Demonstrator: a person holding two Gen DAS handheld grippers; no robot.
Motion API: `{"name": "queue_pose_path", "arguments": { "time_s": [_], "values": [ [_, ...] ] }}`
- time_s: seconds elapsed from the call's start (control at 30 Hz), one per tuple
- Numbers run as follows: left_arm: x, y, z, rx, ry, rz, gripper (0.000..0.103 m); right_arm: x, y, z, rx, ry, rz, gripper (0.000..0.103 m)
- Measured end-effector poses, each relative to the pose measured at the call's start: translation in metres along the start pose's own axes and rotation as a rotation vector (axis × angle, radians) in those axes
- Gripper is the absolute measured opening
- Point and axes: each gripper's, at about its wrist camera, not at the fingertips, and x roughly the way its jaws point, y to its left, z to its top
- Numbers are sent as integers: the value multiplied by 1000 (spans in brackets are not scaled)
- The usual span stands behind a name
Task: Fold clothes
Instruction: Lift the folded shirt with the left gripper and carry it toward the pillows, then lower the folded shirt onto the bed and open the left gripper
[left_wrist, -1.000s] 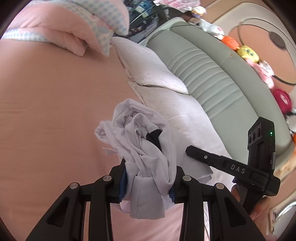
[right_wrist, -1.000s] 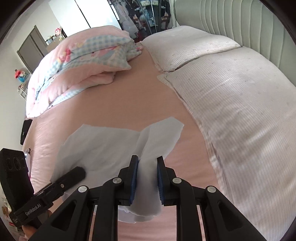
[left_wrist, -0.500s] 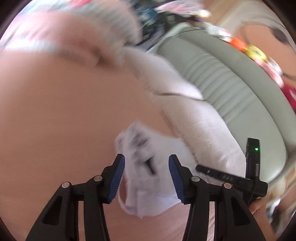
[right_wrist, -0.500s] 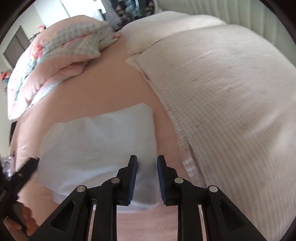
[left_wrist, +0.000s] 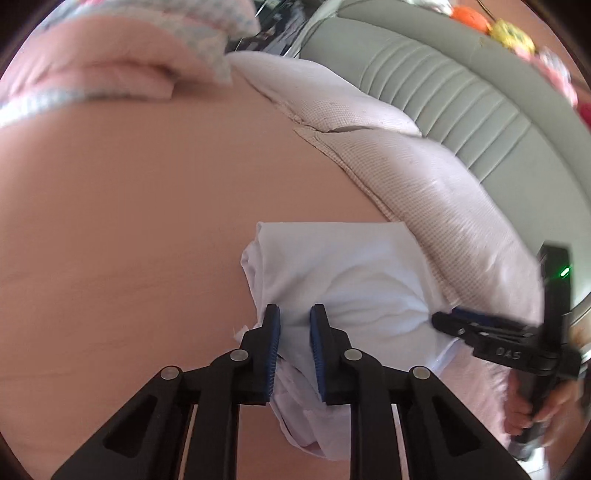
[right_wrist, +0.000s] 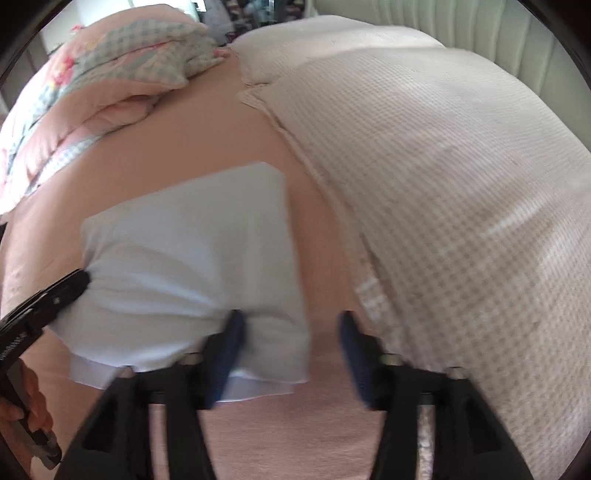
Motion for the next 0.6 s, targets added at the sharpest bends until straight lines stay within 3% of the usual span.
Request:
{"name": "queue_pose_path", "arguments": {
  "time_s": [0.17, 0.2, 0.33, 0.47, 0.6],
  "values": [
    [-48, -2, 0, 17, -50, 12, 18, -40, 5, -5, 28, -55, 57, 57],
    [-56, 0, 0, 2, -51, 20, 22, -49, 14, -5, 10, -60, 66, 57],
    [-114, 22, -13, -51, -93, 89, 55, -86, 64, -9, -68, -81, 81, 59],
    [-177, 61, -20, -94, -146, 223, 69, -106, 132, -27, -132, -98, 108, 70],
    [-239, 105, -21, -144, -159, 338, 74, -119, 200, -50, -199, -90, 137, 76]
  ]
}}
